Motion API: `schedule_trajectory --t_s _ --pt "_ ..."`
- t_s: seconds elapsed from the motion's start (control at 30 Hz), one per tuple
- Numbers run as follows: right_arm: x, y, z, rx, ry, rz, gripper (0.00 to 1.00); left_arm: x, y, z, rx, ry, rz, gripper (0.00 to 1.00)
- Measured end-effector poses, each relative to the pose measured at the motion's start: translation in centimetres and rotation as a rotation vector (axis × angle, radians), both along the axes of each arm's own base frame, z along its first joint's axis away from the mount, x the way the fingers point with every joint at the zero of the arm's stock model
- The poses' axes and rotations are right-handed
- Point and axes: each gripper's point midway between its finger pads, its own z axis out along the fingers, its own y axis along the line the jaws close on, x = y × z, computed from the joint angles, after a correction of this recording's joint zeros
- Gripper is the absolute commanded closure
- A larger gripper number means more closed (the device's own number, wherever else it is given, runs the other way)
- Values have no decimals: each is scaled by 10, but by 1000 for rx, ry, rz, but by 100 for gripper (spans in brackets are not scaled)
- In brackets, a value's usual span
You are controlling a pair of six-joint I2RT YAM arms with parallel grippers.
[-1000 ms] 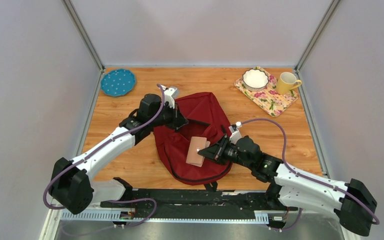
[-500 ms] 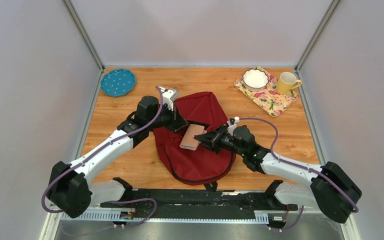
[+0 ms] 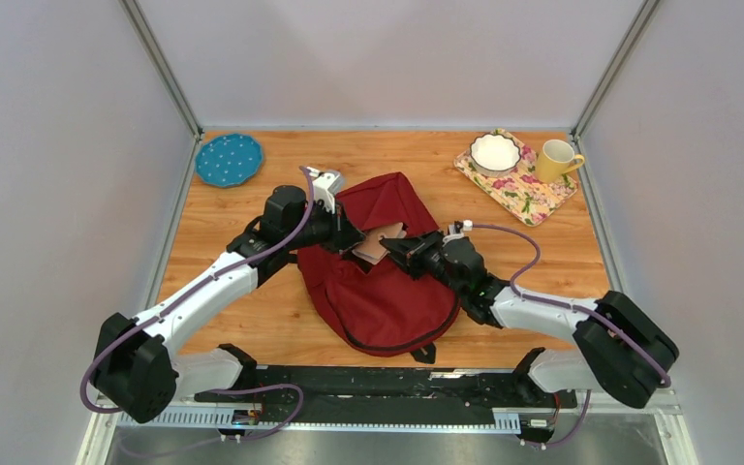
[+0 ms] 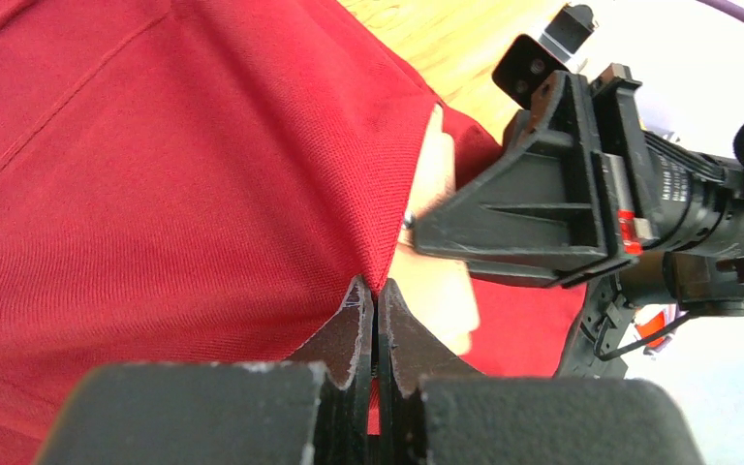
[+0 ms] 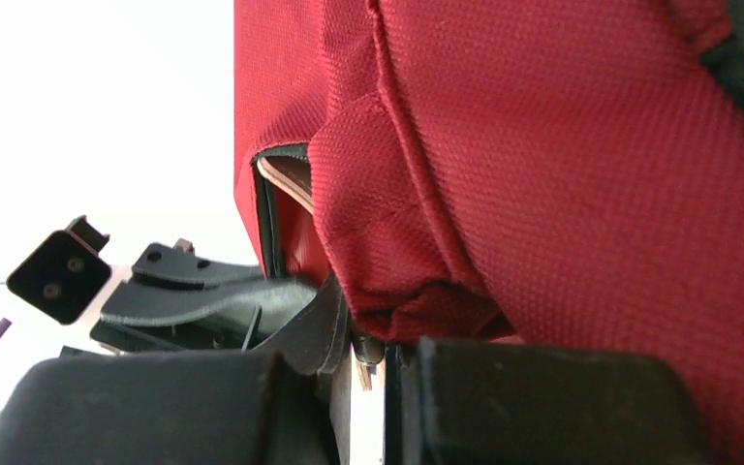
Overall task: Pack the student bag
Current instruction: Place the personal item in the student bag.
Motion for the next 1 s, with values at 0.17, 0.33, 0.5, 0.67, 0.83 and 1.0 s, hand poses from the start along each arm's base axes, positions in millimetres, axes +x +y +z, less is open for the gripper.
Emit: schedule_trajectory --t_s 0.17,0.33,0.5,0.67,0.83,1.0 --pt "26 9 -5 -28 -42 -82 100 1 -1 -1 6 10 -1 100" --pt "45 15 -7 -70 -74 -147 100 3 0 1 41 12 -10 100" --pt "54 22 -3 -176 -98 -128 99 2 2 0 57 10 -16 100" --pt "55 41 -13 -283 -109 -25 89 6 4 -3 63 16 -1 100" --pt "57 62 -40 -365 -78 73 67 11 7 -4 74 12 27 100" --pt "53 72 -51 -412 -81 160 35 16 12 -5 81 11 51 100"
